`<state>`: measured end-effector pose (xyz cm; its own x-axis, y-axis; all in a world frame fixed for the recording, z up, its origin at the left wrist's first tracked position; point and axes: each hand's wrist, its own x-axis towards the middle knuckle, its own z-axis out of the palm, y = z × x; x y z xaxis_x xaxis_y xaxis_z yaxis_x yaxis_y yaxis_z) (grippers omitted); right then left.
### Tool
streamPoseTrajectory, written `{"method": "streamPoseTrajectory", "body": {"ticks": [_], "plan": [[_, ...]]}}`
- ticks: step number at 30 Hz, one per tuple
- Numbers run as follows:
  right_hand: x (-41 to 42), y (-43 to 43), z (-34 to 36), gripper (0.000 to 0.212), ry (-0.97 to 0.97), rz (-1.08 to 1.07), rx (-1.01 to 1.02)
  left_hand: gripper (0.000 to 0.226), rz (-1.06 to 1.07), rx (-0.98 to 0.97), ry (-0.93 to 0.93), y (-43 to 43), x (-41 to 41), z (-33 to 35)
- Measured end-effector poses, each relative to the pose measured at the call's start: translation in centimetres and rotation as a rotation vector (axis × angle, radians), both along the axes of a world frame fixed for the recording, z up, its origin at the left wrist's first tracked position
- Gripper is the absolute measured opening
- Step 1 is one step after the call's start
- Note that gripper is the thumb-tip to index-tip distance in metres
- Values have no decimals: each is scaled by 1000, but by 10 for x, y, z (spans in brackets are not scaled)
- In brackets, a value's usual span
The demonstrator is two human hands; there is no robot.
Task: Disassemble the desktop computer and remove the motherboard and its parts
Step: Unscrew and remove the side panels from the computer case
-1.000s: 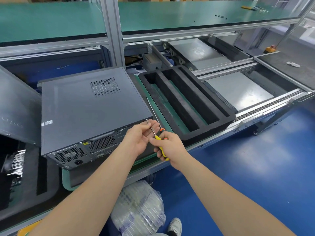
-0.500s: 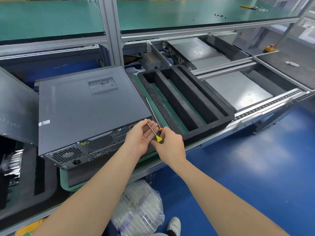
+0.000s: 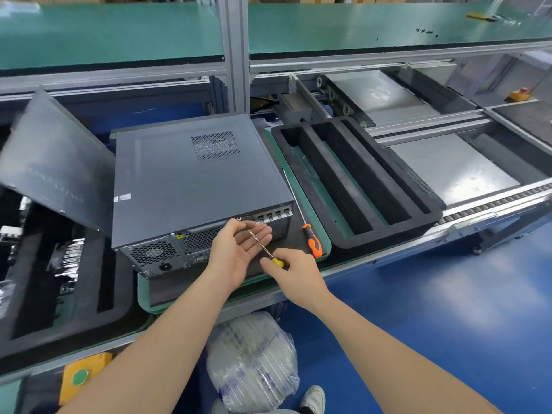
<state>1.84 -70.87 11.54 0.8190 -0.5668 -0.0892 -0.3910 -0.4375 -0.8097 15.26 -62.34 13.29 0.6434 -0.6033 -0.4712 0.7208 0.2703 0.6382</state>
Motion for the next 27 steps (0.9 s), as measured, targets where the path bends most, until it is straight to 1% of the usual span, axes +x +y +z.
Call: {"method": "streamPoseTrajectory", "body": {"ticks": [4, 6, 8, 10, 11, 14, 17, 19, 22, 27], "plan": [[15, 24, -3, 46, -16, 58, 72, 29, 69, -35, 75, 41, 14, -3], [25, 38, -1, 48, -4, 85, 161, 31, 110, -42, 116, 58, 19, -3], [36, 55, 3, 47, 12, 91, 364, 33, 135, -37, 150, 74, 23, -3], [48, 72, 7, 47, 71, 50, 595, 34, 149, -40, 162, 89, 27, -3], [54, 80, 10, 46, 106, 29, 677, 33, 154, -35, 153, 96, 29, -4], [69, 101, 18, 38, 172, 2, 843, 27, 149, -3, 103, 116, 34, -4], [79, 116, 25, 42, 150, -10, 1019, 26, 109, 13, 61, 130, 41, -3], [84, 124, 28, 43, 117, -16, 1082, 24, 90, 11, 26, 137, 45, -2], [89, 132, 32, 34, 65, -44, 1140, 25, 49, -1, -10, 141, 53, 0], [91, 135, 34, 32, 40, -74, 1163, 24, -14, 17, -42, 142, 63, 0]]}}
